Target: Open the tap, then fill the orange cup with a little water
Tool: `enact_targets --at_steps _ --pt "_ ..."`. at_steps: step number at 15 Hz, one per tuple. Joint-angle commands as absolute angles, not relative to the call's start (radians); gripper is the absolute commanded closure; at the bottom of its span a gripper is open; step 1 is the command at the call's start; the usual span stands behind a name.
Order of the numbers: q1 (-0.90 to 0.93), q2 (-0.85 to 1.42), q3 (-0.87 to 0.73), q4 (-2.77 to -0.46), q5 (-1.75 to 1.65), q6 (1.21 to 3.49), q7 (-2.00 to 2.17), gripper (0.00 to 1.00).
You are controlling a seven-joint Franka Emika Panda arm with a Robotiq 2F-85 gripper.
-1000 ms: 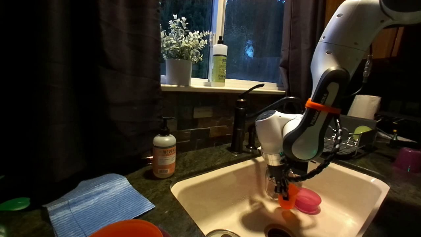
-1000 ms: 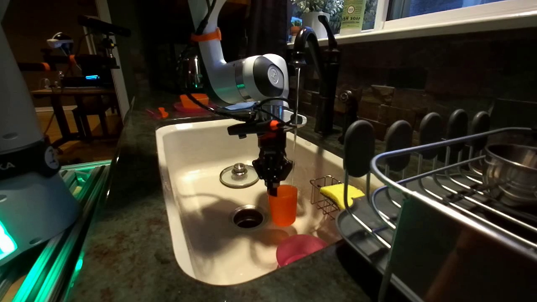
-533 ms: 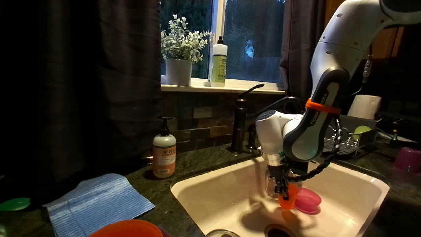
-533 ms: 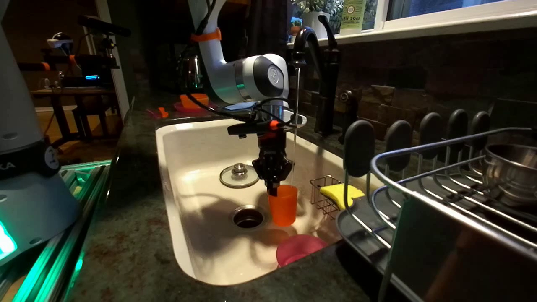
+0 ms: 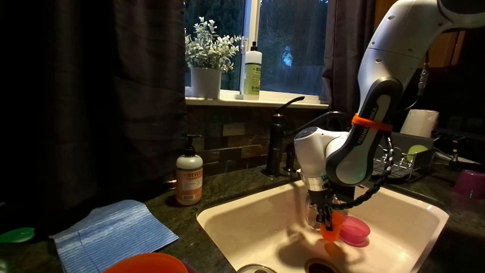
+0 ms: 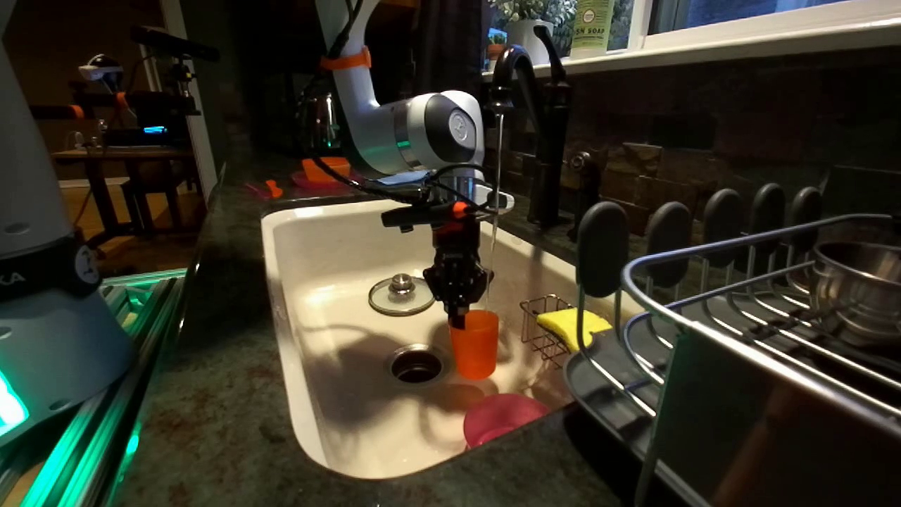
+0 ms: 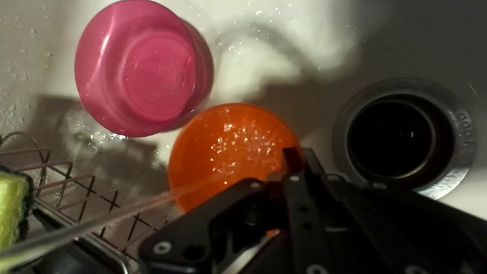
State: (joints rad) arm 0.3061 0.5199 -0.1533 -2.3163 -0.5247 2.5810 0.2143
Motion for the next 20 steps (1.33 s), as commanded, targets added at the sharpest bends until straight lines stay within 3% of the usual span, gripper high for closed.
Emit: enact_targets --at_steps 1,20 --pt "0.309 0.526 -0.148 -2.311 -0.548 2.563 0.238 0.99" --pt "0.298 0.565 -0.049 -2.266 -0.475 2.59 0.239 0.99"
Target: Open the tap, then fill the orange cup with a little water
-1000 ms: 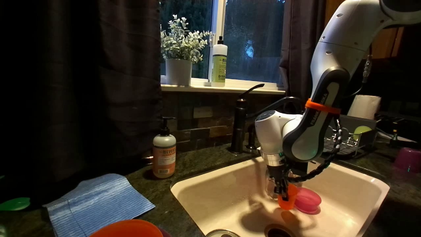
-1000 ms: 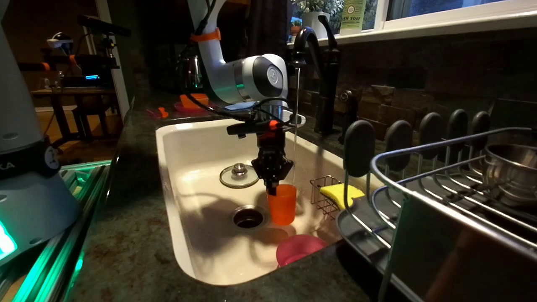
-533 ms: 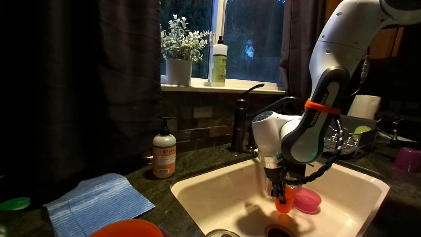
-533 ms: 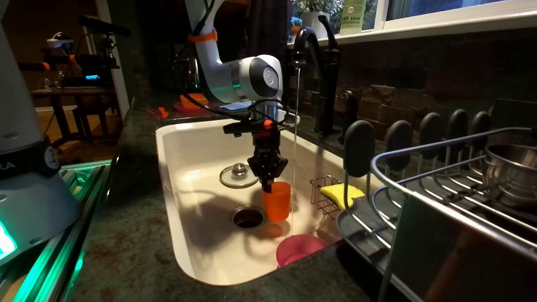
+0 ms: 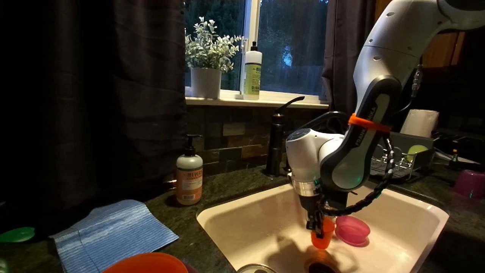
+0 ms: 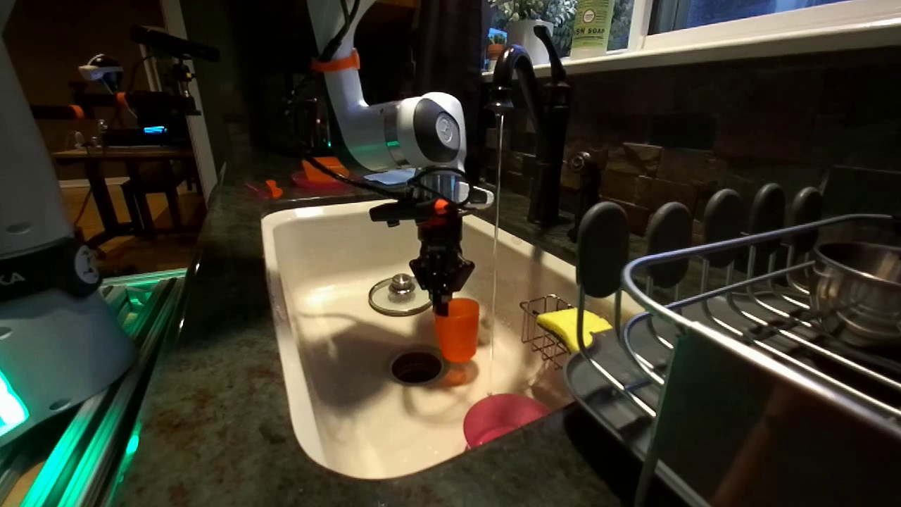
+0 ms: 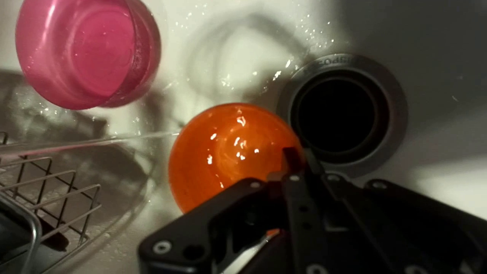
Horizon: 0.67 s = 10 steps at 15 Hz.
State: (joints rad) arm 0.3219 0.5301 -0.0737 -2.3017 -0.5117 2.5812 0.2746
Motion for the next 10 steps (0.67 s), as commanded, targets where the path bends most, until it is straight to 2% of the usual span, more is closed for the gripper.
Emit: enact_targets --at_steps 1,6,7,8,10 --pt "0.29 0.571 -0.041 -2.26 -0.466 2.602 0.228 0.99" --pt "0.258 0.591 -0.012 -2.239 -0.373 2.621 0.201 0.99" --pt "0.253 0.593 -0.005 -2.235 -0.351 2.618 0.196 0.7" --pt "0.252 0.596 -0.002 -2.233 -0.334 2.618 0.195 0.69" --pt "0.249 0.596 0.002 -2.232 -0.311 2.619 0.189 0.56"
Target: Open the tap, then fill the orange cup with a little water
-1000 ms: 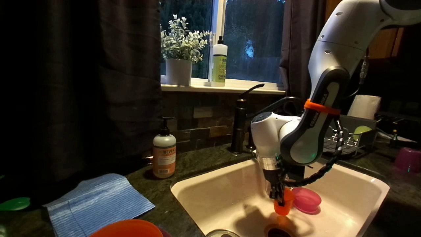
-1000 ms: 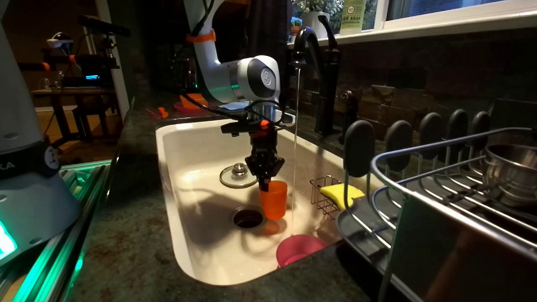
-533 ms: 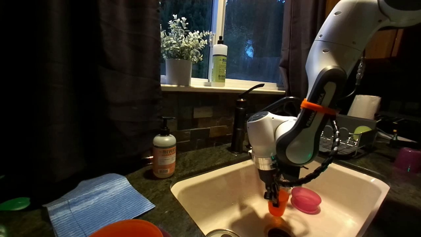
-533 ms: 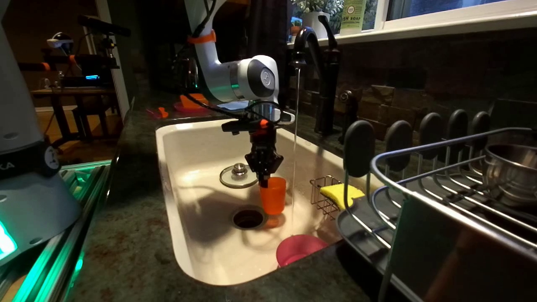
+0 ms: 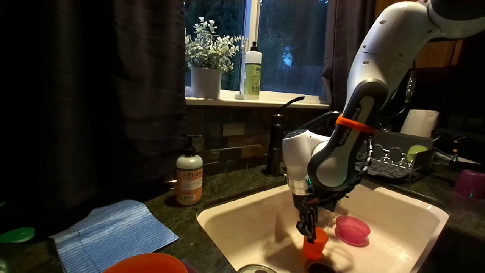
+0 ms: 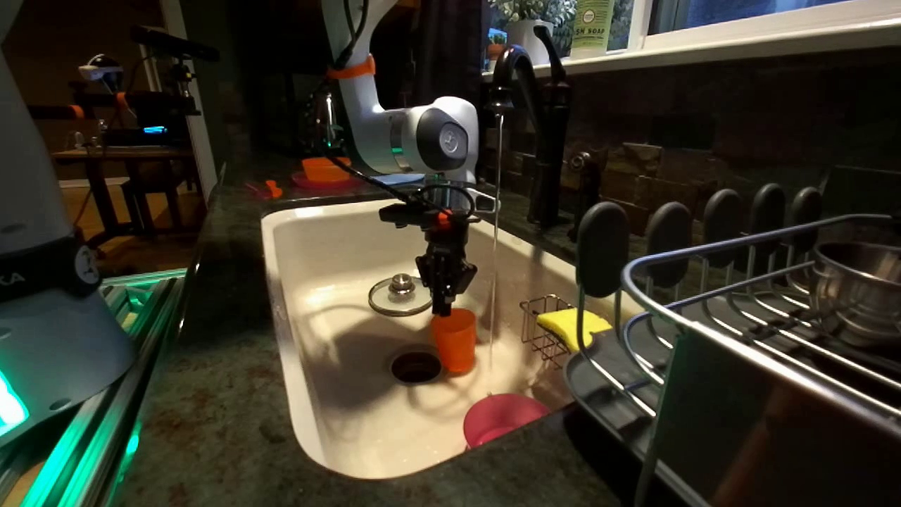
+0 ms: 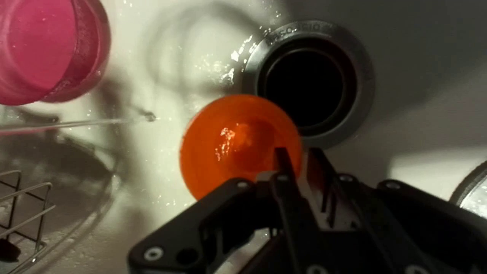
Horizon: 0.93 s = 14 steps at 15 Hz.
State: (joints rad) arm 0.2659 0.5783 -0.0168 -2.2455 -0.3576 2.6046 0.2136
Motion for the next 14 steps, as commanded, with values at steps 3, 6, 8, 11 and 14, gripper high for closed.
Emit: enact_targets --at_steps 3,6,8,11,14 --pt "0.26 0.59 -0.001 -2.233 -0.295 2.615 0.203 0.33" --pt "0.277 0.582 -0.004 -2.236 -0.291 2.625 0.228 0.12" --pt "0.294 0.572 -0.007 -2.243 -0.288 2.635 0.262 0.0" --pt "0.349 0.545 -0.039 -2.266 -0.306 2.654 0.371 0.0" --pt "0.434 0.507 -0.097 -2.291 -0.333 2.664 0.543 0.0"
